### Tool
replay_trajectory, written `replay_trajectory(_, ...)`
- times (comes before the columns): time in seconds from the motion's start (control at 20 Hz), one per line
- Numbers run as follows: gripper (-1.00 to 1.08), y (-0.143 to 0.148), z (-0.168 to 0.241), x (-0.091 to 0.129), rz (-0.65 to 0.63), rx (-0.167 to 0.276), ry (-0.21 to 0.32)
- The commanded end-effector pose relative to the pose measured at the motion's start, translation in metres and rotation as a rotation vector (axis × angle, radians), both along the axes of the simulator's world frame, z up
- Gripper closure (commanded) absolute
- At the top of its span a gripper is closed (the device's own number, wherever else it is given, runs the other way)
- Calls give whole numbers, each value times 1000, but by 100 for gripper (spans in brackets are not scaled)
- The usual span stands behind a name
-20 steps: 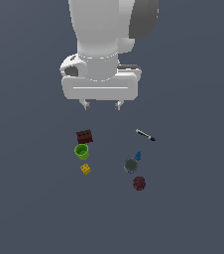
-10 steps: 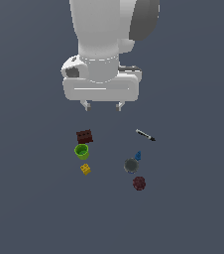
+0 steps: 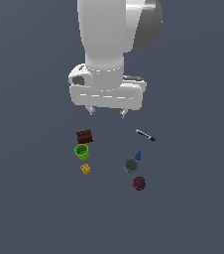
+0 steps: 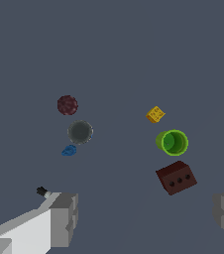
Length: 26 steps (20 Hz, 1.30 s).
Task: Pick up a designated object from a clutter of objects.
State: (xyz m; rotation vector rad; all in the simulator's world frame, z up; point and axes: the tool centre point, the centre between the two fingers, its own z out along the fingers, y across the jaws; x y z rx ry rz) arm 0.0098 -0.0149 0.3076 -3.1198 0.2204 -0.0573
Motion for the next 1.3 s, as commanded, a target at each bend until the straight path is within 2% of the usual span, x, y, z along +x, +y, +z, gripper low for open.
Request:
replay_trajectory(0.0,-92,5,-7,2,-41,3,2)
replay_trajectory(1.25,-92,70,-100,21,-571,21,27)
